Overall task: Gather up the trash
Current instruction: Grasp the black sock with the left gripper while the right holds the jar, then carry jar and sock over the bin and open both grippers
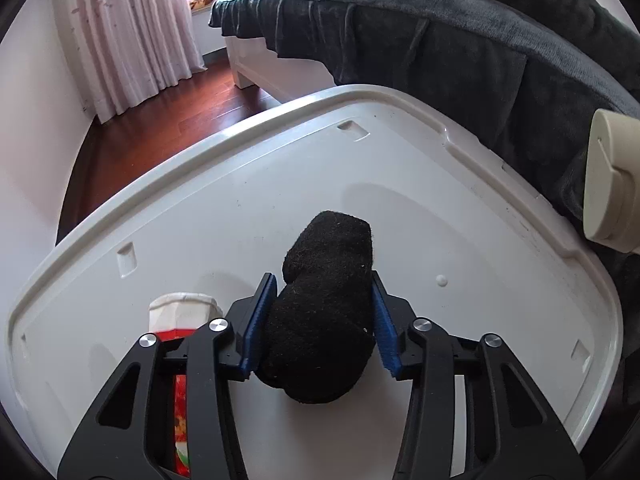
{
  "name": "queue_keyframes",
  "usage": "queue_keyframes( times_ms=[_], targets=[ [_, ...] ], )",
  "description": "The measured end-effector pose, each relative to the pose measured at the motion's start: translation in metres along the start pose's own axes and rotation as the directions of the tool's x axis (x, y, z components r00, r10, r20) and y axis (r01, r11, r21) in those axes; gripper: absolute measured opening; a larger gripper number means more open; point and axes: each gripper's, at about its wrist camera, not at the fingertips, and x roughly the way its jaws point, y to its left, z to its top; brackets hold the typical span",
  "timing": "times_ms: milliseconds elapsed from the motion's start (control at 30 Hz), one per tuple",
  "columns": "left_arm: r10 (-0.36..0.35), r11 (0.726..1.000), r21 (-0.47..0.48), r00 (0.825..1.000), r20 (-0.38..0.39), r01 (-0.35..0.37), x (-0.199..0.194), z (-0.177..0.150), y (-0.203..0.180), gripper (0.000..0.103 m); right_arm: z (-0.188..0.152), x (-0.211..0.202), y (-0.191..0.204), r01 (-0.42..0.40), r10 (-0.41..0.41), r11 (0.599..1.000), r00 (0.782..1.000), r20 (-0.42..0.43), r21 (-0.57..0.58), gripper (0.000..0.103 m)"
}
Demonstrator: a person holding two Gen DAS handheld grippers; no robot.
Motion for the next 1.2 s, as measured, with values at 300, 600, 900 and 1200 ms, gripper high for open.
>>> queue_keyframes(
  times_ms=[300, 600, 900, 1200],
  targets=[
    [0.042, 0.986, -0.162, 0.997, 0.063, -0.031, -0.073, -0.043, -0.004, 0.043, 0.004, -0.02, 0.011, 0.004, -0.005, 1.0, 1.0, 0.03, 0.011, 0.047],
    [0.244, 0.928, -0.315, 0.963, 0.113, -0.198, -0.214, -0.153, 0.003, 0.044, -0.042, -0.082, 0.087, -0.066, 0.063, 0.997, 0.995, 0.072, 0.039, 0.047],
    [0.283, 0.873, -0.422, 0.959, 0.027, -0.246, -0.265, -0.289, -0.003, 0.044, -0.157, -0.1, 0.165, -0.131, 0.136, 0.988, 0.988, -0.066, 0.08, 0.047],
    [0.267, 0.827, -0.506, 0.963, -0.03, -0.245, -0.258, -0.347, -0.016, 0.044, -0.21, -0.093, 0.208, -0.068, 0.071, 0.997, 0.988, -0.136, 0.028, 0.047]
  ],
)
